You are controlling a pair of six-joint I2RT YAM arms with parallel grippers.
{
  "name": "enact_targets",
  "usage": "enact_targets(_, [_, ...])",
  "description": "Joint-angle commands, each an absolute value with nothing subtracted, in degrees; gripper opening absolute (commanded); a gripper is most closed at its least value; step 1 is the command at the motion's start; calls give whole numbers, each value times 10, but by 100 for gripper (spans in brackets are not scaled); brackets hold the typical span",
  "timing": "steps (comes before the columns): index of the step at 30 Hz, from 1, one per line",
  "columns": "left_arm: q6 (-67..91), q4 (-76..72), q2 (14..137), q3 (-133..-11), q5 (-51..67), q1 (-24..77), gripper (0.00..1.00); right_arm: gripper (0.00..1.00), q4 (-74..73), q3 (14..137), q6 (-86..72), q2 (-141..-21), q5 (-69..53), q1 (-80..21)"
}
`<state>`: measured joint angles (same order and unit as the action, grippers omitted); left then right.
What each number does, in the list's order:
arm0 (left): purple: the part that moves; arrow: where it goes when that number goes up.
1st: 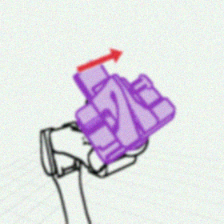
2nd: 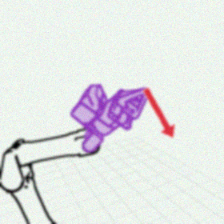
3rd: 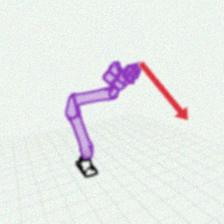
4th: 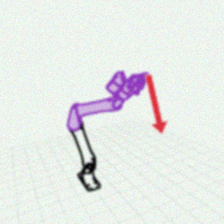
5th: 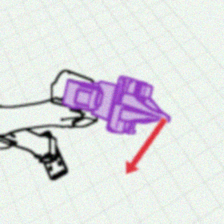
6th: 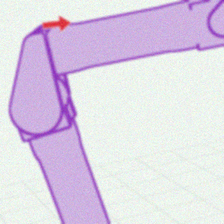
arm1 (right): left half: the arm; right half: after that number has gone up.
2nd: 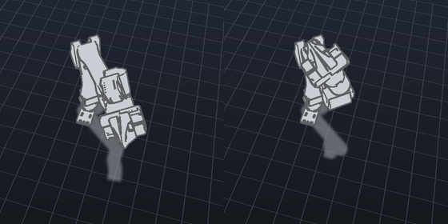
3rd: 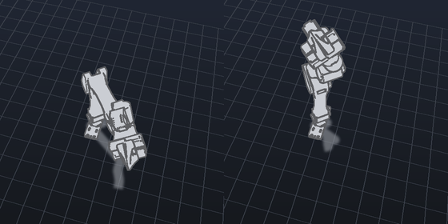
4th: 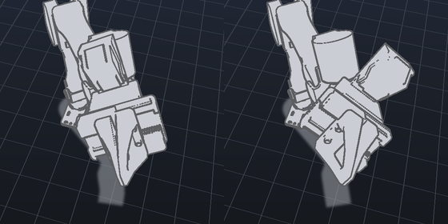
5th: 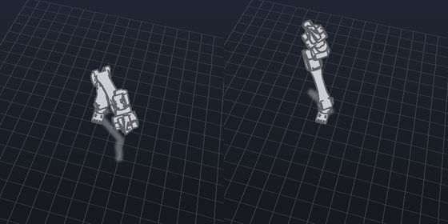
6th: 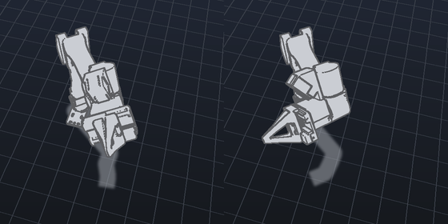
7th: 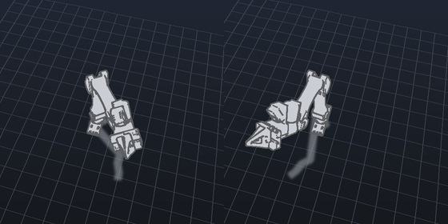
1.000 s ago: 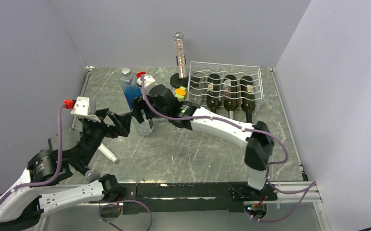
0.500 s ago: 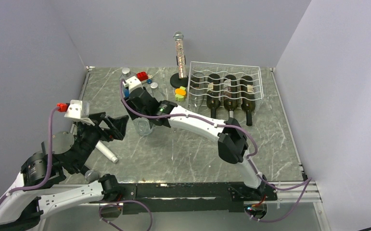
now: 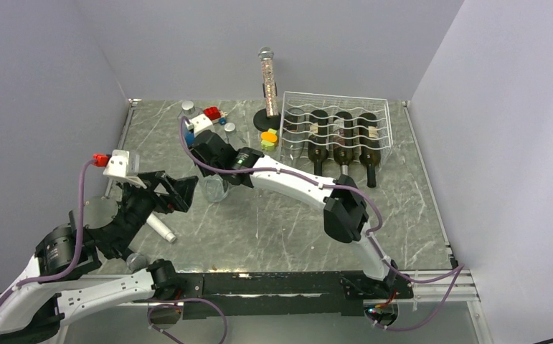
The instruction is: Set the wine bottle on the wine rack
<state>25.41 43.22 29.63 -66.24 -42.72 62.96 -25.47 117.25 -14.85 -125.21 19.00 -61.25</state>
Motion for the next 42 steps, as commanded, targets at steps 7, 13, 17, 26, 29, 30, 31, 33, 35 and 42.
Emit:
enact_targets(7, [332,448,291,-631,-433,628,99,0,-347,1057,-225,-1093,163,-595])
enact_targets(13, [391,421,273,-543,-407,628,99,0,-307,886,-303,-993,95,-577])
enact_targets(17, [427,388,280,-478,-364,628,99,0,-266,775,-340,-917,53,-560])
enact_targets(26, [465,334,341,-406,-294,628,99,0,-181,609,-401,-788,-71,-492])
enact_targets(29, [470,323,356,-391,-281,628,99,0,-156,574,-414,-764,-106,-471])
enact_targets(30, [471,320,360,-386,-274,628,99,0,-151,567,-418,-757,-113,-466])
enact_targets(31, [469,314,363,-380,-265,628,99,0,-143,559,-425,-751,-119,-459])
enact_targets(33, [467,300,368,-365,-243,628,99,0,-121,537,-440,-735,-138,-450])
enact_targets(35, [471,284,372,-347,-219,628,99,0,-89,509,-461,-718,-161,-438])
enact_targets(42, [519,252,397,-296,-189,628,95,0,71,388,-528,-642,-210,-413])
